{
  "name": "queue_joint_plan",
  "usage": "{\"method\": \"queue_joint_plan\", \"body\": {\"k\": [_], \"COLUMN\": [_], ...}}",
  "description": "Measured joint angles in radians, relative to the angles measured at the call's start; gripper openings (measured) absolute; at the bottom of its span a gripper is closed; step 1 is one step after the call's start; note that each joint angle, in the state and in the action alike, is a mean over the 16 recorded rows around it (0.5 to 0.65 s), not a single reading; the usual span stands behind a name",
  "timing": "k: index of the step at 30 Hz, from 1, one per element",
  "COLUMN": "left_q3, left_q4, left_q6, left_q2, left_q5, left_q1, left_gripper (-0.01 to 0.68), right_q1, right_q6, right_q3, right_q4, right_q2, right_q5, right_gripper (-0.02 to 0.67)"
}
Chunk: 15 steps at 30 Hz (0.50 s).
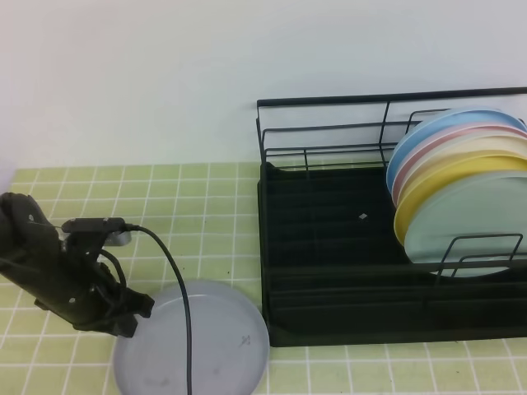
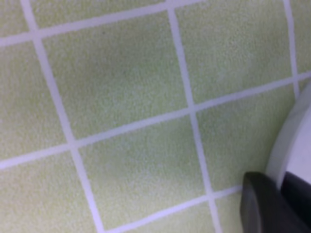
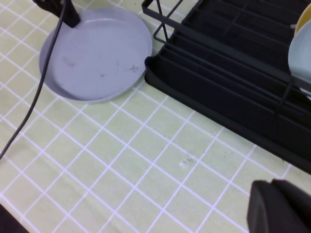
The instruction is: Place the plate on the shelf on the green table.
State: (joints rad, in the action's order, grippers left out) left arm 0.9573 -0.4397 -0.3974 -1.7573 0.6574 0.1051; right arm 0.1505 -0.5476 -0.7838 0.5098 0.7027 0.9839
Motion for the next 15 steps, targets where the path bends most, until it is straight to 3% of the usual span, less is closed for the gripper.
{"method": "queue_joint_plan", "body": {"k": [4, 15], "left_q3": [0.001, 0.029], "left_q4": [0.002, 0.0], "left_q6": [-0.001, 0.003], "left_q2": [0.007, 0.066], "left_q5": [0.0, 0.012], "left_q1": [0.0, 0.0], "left_gripper": [0.0, 0.0], "right_q1": [0.0, 0.0], "right_q6": [0.0, 0.0], "right_q3": [0.0, 0.0], "right_q4": [0.0, -0.005], "right_q2": [0.0, 0.0], "right_q5": [0.0, 0.0], "right_gripper": [-0.004, -0.004]}}
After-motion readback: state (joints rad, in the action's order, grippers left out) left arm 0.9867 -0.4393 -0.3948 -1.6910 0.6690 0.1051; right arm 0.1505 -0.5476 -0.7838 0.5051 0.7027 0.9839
